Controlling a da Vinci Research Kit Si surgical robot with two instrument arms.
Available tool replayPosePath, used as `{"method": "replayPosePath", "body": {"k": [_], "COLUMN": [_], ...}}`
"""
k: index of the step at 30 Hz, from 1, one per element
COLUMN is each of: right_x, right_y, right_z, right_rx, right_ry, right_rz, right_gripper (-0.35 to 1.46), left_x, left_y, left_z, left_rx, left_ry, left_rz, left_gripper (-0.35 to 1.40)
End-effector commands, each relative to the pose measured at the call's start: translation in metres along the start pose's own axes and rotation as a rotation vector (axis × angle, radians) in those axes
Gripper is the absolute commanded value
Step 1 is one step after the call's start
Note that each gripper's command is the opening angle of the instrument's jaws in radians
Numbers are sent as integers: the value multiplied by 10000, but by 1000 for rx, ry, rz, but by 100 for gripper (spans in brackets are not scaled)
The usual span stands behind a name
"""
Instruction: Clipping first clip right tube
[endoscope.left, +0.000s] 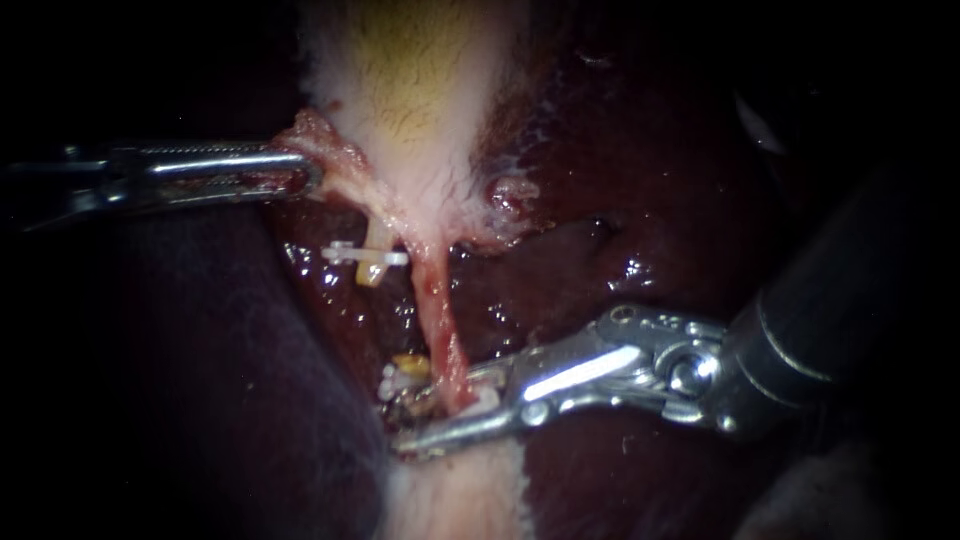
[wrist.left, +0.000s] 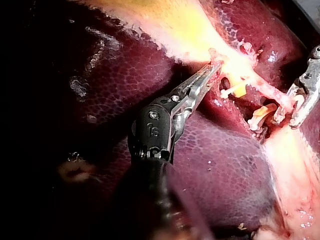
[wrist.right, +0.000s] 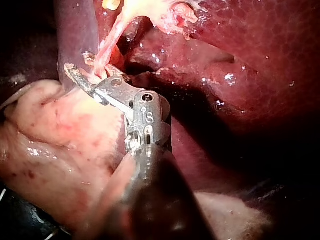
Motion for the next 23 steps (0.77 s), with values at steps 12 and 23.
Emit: {"method": "replayPosePath", "body": {"k": [12, 23], "right_x": [-2, -2], "right_y": [-4, -2], "right_z": [-12, -12], "right_rx": [-105, -117], "right_ry": [26, 12], "right_rz": [15, 15], "right_gripper": [-35, -35], "left_x": [0, 0], "left_y": [-1, -2], "left_z": [0, 1], "left_rx": [0, 0], "left_ry": [0, 0], "left_rz": [0, 0], "left_gripper": [-35, -35]}}
